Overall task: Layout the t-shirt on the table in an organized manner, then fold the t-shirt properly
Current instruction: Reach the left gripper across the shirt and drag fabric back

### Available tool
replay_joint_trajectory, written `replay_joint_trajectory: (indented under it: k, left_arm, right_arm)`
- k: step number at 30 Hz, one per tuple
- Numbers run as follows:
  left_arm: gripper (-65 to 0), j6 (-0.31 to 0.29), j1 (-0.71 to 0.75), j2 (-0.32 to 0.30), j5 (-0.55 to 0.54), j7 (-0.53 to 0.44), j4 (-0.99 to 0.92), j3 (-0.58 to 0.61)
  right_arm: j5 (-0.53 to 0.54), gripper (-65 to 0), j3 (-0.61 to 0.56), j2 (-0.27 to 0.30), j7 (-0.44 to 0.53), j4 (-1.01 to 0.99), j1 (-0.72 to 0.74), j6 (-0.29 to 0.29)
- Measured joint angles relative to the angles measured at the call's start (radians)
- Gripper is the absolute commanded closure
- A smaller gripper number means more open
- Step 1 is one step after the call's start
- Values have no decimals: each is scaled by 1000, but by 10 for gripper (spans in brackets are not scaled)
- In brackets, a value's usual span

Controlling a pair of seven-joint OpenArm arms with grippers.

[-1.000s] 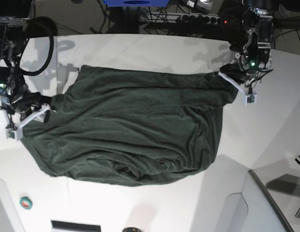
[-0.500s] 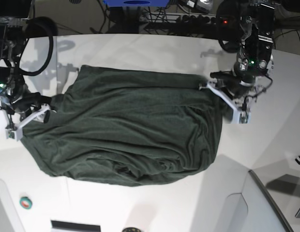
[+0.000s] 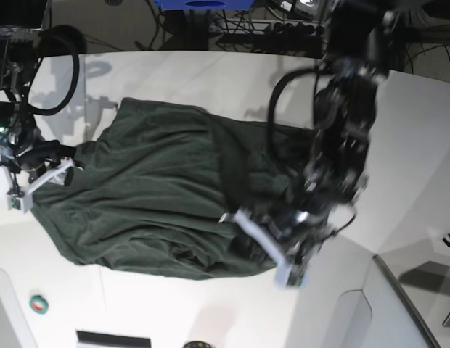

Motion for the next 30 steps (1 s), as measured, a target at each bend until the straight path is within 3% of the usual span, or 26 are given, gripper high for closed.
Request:
replay_joint_trajectory:
  k: [7,12,21,23,24,27,30]
  left_arm:
    - [0,9,-235,163,6,-227,-383,1]
    - [0,8,-351,235,3,-384,-660,3]
    - [-8,11,-421,238,0,-507,-919,2]
    - [-171,13,-402,234,2,-501,-938,2]
    - [-212,11,-393,232,0,-505,-938,3]
    - [-234,9,-354,215,0,-508,-901,2]
    - [-239,11,-304,179,2,-506,-844,-4]
  right_arm:
    - [2,-335,7,0,-46,0,-27,0]
    - [4,-335,7,-1,-43,0,-40,0]
    - [10,-339,5,-61,-47,0,-61,0]
    - [0,-341,10,-80,-48,0,-64,0]
    - [0,-341,10,-86,-52,0,-64,0]
    - [3,-341,6,-111,-127,-10,-64,0]
    - [3,-341,7,-140,-141,-84,-59,0]
